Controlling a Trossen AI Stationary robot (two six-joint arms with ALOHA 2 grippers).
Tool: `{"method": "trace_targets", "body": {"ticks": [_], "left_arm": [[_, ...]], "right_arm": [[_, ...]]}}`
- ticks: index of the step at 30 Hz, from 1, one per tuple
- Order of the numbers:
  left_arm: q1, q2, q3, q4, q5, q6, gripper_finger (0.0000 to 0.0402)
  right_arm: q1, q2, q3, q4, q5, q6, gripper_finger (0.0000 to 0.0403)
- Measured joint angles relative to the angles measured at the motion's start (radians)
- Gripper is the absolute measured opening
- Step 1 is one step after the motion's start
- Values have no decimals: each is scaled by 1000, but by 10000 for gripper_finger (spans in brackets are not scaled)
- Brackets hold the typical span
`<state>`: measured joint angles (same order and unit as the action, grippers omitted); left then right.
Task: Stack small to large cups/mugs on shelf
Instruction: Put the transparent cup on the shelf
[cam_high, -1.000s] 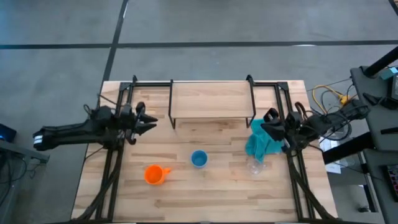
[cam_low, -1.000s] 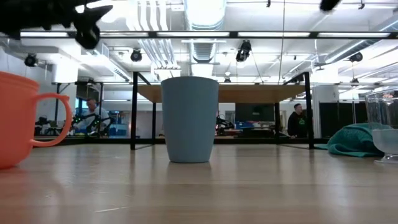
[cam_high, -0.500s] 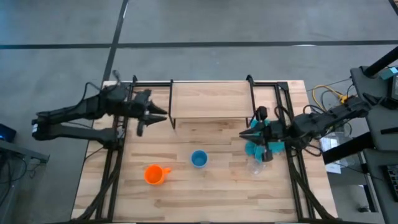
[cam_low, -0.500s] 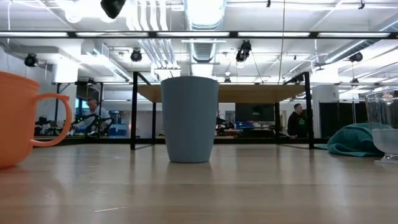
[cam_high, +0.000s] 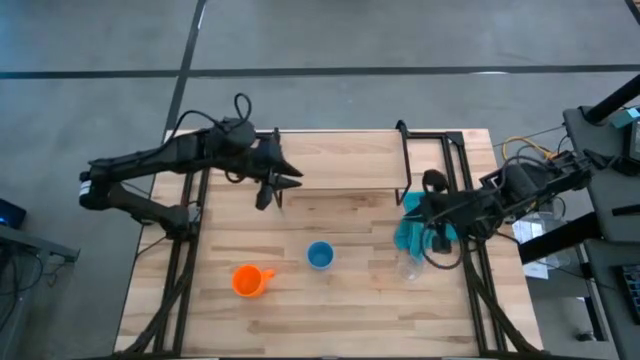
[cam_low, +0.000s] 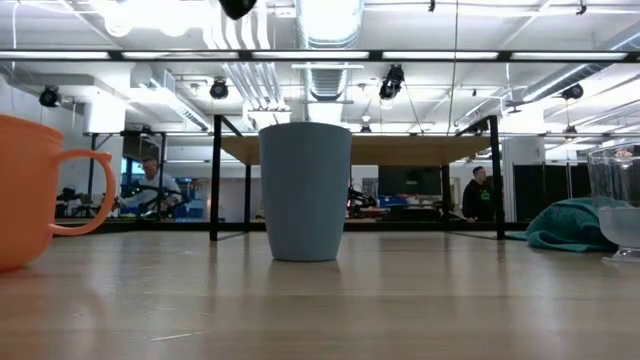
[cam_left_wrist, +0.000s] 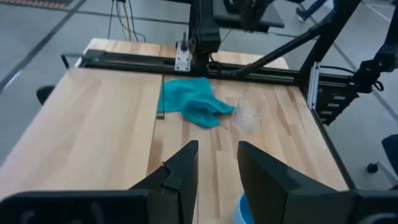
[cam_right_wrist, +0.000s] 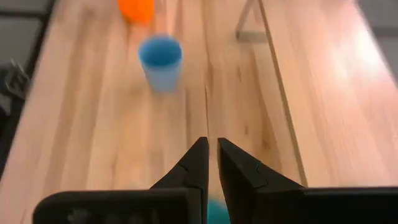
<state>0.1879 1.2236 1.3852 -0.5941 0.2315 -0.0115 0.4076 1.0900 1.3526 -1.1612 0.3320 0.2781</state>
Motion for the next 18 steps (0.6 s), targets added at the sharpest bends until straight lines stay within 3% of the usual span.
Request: {"method": "trace_targets", "body": {"ticks": [4,10,18], "left_arm": [[0,30,50,-1,0,28,99],[0,33,114,3,0,75,99],[0,-25,113,-13,0,76,99]], "right_arm": [[0,31,13,-124,-97,66,29],[0,78,-65,-127,-230,70,29],[0,191,-133,-119,-230,77,29]]}}
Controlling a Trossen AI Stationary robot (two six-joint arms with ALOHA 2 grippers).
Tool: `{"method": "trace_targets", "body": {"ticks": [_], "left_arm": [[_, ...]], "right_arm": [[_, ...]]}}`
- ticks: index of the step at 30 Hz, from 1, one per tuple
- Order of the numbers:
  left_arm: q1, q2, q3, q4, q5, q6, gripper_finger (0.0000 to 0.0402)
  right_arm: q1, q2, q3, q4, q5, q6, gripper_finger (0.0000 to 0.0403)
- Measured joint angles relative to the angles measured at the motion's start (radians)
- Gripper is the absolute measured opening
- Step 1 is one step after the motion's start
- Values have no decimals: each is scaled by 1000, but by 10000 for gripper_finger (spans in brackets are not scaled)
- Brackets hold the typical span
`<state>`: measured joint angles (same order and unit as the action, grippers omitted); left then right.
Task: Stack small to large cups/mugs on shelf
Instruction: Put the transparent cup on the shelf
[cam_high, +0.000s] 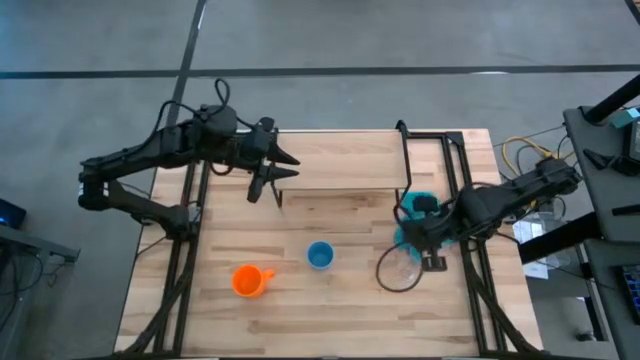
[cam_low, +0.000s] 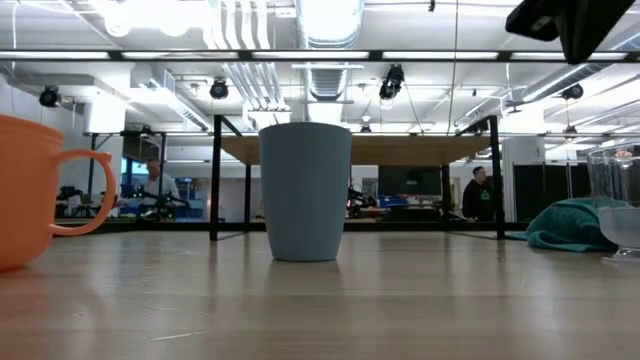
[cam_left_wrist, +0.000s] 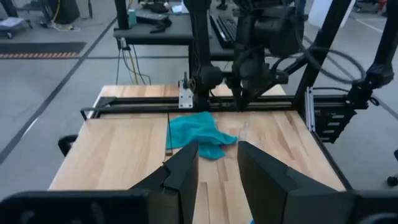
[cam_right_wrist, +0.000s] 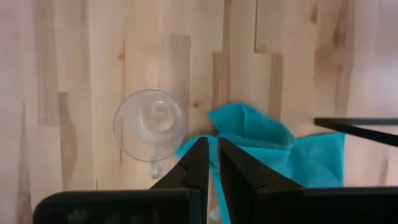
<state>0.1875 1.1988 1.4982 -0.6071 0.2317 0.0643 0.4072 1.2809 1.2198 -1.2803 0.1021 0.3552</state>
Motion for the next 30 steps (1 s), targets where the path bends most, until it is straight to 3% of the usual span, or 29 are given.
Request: {"method": "trace_targets", "body": {"ticks": [7,21,30], "left_arm": [[0,-18,-5,-32,0,2,99],[-1,-21,-10,-33,3,2,99],[0,-71,-13,-33,4,3,99]], "right_arm": [[0,111,27,10,-8,45,29],[-9,340,34,-111,-187,-41,29],[-27,381,74,-108,-187,-14,29]]}}
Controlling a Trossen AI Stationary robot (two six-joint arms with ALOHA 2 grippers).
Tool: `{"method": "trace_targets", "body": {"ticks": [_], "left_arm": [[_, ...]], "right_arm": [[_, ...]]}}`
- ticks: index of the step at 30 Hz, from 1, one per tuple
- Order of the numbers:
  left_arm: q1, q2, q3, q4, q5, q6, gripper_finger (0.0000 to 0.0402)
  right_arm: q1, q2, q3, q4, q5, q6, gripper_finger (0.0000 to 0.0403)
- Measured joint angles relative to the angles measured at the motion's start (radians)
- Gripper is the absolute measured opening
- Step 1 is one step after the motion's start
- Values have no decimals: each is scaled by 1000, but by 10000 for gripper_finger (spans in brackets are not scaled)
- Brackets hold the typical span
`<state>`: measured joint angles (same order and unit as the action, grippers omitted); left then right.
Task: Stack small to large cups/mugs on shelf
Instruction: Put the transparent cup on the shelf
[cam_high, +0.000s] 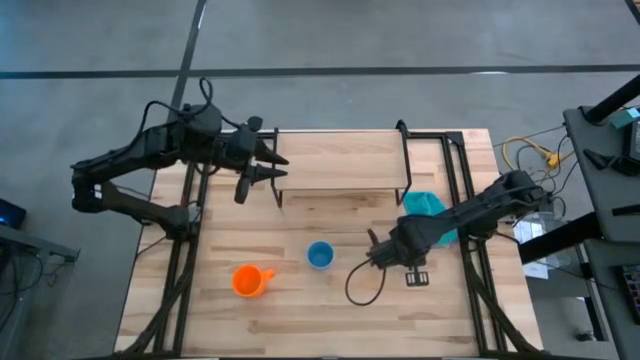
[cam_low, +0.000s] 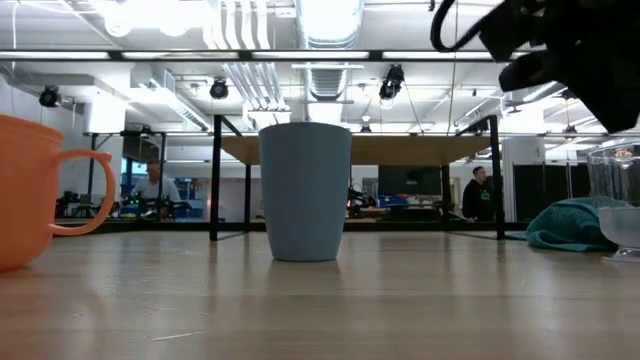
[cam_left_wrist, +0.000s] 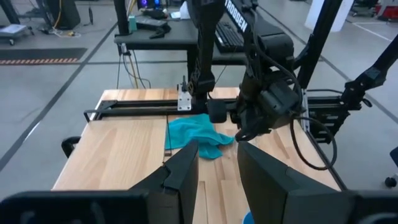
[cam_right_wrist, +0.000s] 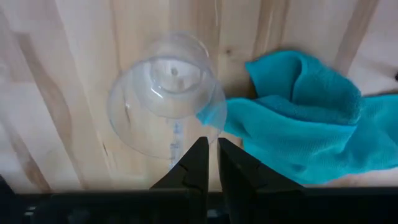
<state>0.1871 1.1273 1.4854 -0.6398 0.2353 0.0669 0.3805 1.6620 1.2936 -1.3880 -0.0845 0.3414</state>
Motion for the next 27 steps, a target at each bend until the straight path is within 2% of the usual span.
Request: {"method": "trace_targets", "body": {"ticks": [11,22,27], "left_arm": [[1,-24,-3,-9,0,16,99],[0,-34,-1,-60,0,27,99],[0,-50,-2,-60,0,27,99]], "right_arm": [[-51,-68,23,6,-15,25,29],[-63,-47,21,8,-20,51,29],[-70,-40,21,12,-75,51,29]]}}
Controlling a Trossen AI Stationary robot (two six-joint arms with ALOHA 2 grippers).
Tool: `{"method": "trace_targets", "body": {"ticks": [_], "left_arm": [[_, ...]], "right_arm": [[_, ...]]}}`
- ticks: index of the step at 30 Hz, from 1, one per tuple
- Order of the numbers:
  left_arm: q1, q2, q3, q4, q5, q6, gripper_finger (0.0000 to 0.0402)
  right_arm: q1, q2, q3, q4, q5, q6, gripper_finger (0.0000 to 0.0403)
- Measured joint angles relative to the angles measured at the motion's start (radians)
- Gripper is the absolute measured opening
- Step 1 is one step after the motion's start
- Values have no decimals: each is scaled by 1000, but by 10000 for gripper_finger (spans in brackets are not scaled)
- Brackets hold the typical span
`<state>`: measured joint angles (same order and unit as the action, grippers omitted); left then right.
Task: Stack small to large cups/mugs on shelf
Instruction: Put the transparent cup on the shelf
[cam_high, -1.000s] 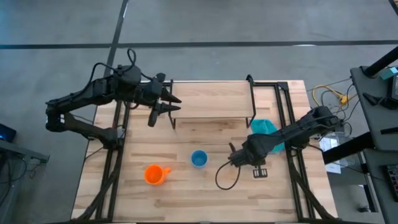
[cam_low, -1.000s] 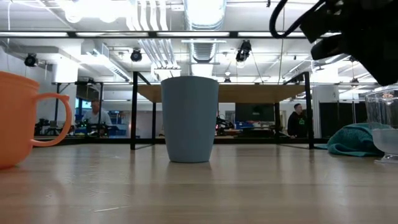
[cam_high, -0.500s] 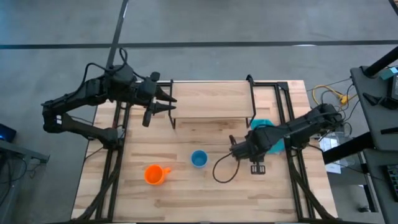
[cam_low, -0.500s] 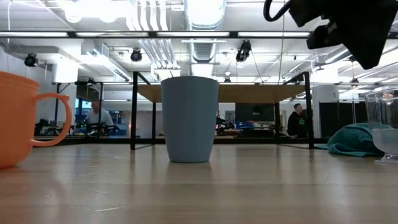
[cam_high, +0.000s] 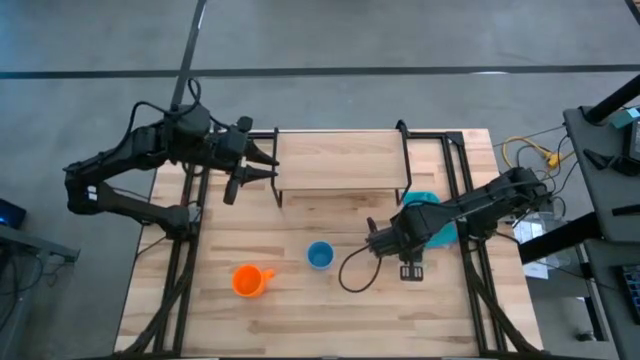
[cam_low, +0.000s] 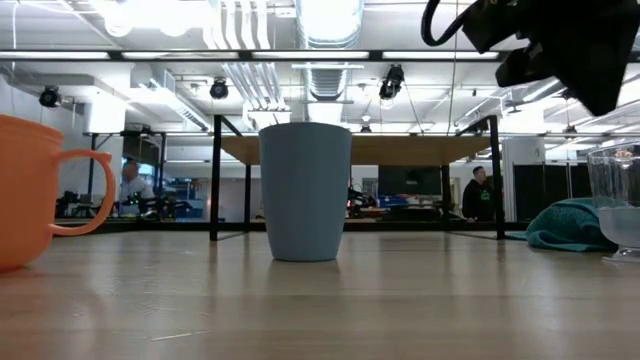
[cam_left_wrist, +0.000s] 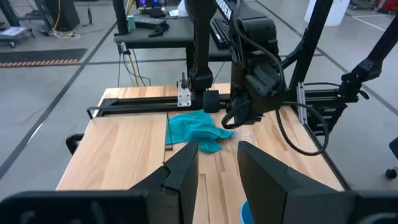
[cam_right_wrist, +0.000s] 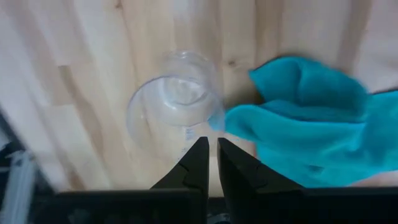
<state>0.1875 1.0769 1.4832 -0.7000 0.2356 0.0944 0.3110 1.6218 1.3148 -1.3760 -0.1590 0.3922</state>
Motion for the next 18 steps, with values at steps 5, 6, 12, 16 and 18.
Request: {"method": "trace_targets", "body": {"ticks": [5,6,12,16,18], "left_arm": [[0,-15,-1,1,0,3,99],[0,-20,-1,1,0,10,99],[0,-34,-1,2,0,20,99],[-1,-39,-1,2,0,20,99],[-1,-41,-1,2,0,21,99]], "right_arm": [[-11,0,-1,1,-57,5,29],[-11,0,-1,3,-51,1,29],[-11,29,-5,27,-15,2,29],[-11,70,-7,30,-13,-8,29],[-11,89,-7,30,-13,-9,29]]}}
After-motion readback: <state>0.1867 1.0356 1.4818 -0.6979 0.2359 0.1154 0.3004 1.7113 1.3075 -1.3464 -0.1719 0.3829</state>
